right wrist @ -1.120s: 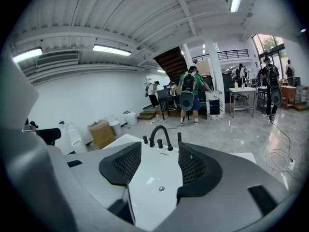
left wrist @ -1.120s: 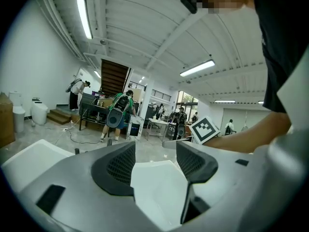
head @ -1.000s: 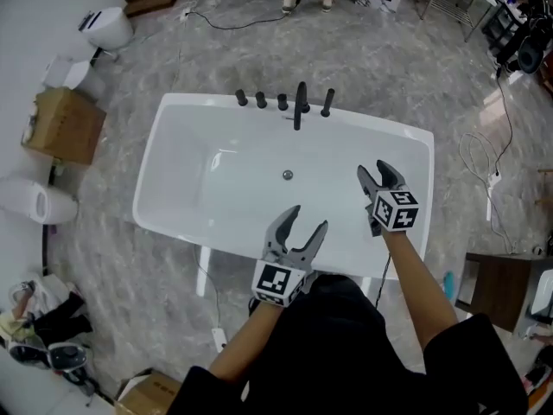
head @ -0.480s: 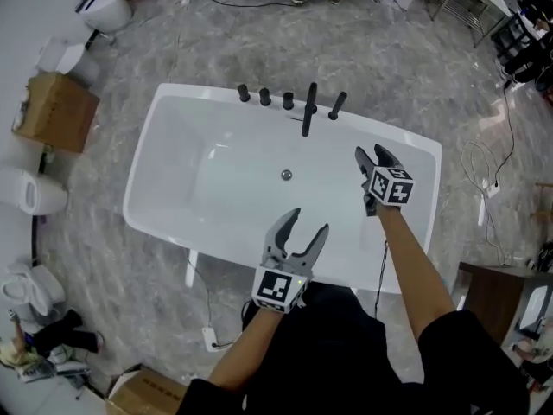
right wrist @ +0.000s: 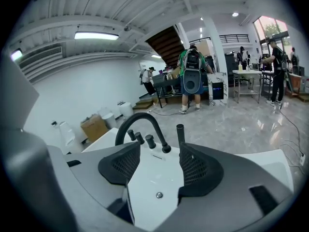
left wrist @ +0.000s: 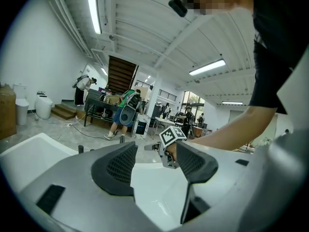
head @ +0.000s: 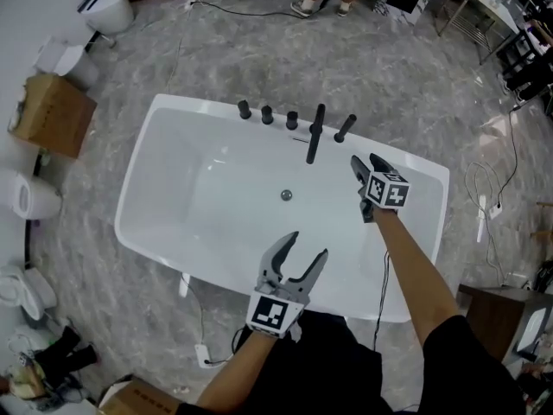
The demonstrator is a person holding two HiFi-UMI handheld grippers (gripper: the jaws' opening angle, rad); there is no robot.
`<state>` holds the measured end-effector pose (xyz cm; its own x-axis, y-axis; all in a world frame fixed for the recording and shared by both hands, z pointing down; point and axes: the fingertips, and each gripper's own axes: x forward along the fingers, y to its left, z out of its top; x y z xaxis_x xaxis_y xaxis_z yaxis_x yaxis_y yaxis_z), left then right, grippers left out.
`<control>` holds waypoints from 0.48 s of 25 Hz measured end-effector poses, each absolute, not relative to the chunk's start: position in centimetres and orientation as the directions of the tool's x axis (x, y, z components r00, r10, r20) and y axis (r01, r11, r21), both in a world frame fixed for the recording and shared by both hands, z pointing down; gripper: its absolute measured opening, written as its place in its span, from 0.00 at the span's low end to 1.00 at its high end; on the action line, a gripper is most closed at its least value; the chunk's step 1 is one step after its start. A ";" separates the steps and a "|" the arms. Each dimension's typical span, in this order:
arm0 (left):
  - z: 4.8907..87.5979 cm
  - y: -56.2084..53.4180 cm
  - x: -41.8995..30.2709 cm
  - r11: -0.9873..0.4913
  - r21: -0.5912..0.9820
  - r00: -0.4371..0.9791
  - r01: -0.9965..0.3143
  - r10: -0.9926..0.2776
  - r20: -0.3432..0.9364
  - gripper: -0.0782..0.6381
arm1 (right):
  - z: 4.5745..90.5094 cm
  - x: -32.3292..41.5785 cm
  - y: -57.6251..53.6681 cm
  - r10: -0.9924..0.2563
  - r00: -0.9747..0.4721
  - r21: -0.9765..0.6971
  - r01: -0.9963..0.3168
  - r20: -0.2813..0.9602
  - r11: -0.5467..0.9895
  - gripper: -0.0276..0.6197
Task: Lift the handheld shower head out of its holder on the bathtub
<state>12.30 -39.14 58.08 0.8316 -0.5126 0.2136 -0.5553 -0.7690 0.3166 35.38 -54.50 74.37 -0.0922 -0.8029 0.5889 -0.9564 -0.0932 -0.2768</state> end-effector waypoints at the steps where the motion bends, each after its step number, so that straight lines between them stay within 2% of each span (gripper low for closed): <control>1: 58.3 -39.7 12.3 -0.766 0.316 0.828 -0.561 -0.518 0.214 0.45 | 74.8 35.4 -55.3 -0.800 -0.096 -0.265 -0.961 0.592 -0.081 0.39; 12: 60.5 -42.4 11.7 -0.774 0.298 0.830 -0.558 -0.517 0.210 0.45 | 80.2 37.9 -61.6 -0.788 -0.063 -0.185 -0.981 0.612 -0.066 0.39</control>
<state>11.73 -42.36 60.48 0.8297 -0.5174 0.2097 -0.5582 -0.7744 0.2978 37.93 -61.56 80.24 -0.0629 -0.7880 0.6124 -0.9805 -0.0656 -0.1852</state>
